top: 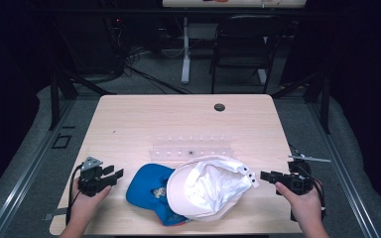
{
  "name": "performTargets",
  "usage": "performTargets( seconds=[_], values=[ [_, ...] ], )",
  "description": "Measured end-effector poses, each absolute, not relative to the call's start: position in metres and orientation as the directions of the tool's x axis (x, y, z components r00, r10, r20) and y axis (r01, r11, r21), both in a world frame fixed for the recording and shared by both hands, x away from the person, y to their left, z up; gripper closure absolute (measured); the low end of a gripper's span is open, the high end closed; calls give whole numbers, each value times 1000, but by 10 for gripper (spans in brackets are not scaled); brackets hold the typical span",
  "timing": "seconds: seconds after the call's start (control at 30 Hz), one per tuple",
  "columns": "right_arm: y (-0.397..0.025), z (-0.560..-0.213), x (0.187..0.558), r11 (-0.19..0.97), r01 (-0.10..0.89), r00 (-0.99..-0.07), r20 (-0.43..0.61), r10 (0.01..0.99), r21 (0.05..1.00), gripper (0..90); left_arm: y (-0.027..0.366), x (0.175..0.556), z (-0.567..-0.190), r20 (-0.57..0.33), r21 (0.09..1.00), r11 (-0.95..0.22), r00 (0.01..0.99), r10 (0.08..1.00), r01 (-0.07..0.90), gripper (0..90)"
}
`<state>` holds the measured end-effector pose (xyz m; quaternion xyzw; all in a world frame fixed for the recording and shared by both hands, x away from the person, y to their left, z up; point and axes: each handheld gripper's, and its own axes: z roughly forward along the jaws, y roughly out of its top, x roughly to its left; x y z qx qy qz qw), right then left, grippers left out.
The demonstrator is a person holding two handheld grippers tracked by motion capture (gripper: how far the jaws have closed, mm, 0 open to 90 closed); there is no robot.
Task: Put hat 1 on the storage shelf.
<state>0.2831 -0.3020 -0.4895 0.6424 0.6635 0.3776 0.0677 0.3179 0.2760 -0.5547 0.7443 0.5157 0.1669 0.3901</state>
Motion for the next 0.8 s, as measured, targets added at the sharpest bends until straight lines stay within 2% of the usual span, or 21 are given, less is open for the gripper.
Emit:
performTargets(
  seconds=[0.17,0.3,0.53,0.6,0.8],
  values=[
    [-295,-483,288,-50,837,-198,387,901,545,523,275,316,-554,-153,758,-163,415,897,632,535],
    [-293,-478,293,-52,859,-185,403,896,509,525,276,316,-554,-154,748,-171,418,895,642,535],
    [-283,-469,301,11,884,-205,366,908,467,557,276,317,-555,-151,753,-167,414,898,636,535],
    [-279,-468,304,13,898,-194,370,909,440,580,276,317,-555,-150,749,-172,417,897,640,535],
    [-270,-469,311,15,925,-169,374,912,380,572,275,316,-555,-150,751,-174,421,895,636,532]
  ],
)
